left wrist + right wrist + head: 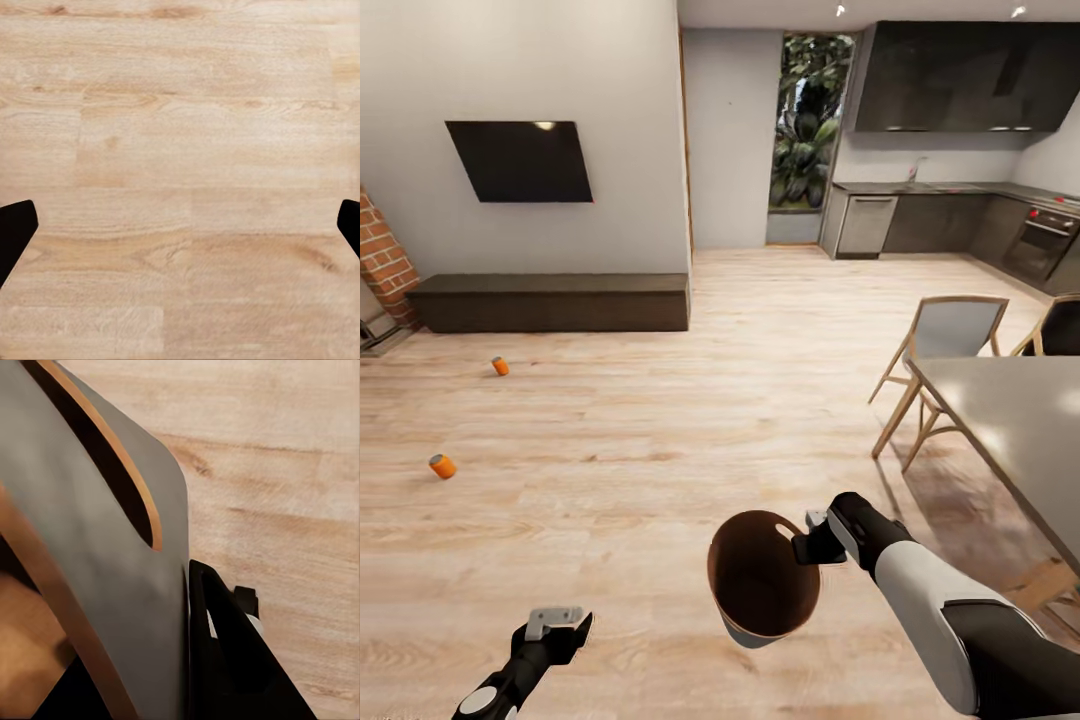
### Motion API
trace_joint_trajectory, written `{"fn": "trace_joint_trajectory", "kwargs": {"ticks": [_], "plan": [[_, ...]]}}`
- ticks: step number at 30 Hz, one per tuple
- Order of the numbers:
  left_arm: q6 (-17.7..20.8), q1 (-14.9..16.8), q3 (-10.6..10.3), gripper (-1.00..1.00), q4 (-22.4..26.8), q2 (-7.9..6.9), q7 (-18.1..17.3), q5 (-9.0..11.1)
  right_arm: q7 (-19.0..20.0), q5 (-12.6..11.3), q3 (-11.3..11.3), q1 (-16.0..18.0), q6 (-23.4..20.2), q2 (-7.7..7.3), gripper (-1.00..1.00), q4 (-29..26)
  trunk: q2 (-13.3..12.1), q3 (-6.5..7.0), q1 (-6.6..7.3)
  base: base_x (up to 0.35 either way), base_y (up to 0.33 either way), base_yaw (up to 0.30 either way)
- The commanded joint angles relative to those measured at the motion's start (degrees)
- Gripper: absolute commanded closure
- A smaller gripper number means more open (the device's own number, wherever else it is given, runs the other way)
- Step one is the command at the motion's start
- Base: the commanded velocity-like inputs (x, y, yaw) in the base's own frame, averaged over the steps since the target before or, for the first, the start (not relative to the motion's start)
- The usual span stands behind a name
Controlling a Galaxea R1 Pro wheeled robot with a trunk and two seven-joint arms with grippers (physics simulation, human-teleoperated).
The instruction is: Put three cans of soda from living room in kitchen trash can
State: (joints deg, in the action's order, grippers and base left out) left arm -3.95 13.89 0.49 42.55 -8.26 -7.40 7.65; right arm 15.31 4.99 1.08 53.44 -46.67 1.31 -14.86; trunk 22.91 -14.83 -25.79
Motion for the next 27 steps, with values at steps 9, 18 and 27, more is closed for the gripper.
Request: {"fn": "trace_joint_trajectory", "kwargs": {"ticks": [9, 18, 27], "plan": [[0.06, 0.0, 0.04, -1.0, -0.08, 0.0, 0.01, 0.07, 0.33, -1.39, -0.37, 0.01, -0.17, 0.2, 1.0, 0.0, 0.01, -0.17, 0.01, 0.268, 0.178, 0.233], [0.05, 0.0, 0.01, -1.0, 0.01, 0.0, -0.05, 0.04, 0.33, -1.39, -0.37, 0.01, -0.17, 0.58, 1.0, 0.0, 0.01, -0.37, 0.01, 0.294, 0.131, 0.233], [0.08, 0.0, 0.04, -1.0, -0.03, 0.0, -0.01, 0.03, 0.33, -1.33, -0.37, 0.0, -0.17, 0.69, 1.0, 0.0, 0.01, -0.6, 0.01, 0.315, 0.07, 0.233]]}}
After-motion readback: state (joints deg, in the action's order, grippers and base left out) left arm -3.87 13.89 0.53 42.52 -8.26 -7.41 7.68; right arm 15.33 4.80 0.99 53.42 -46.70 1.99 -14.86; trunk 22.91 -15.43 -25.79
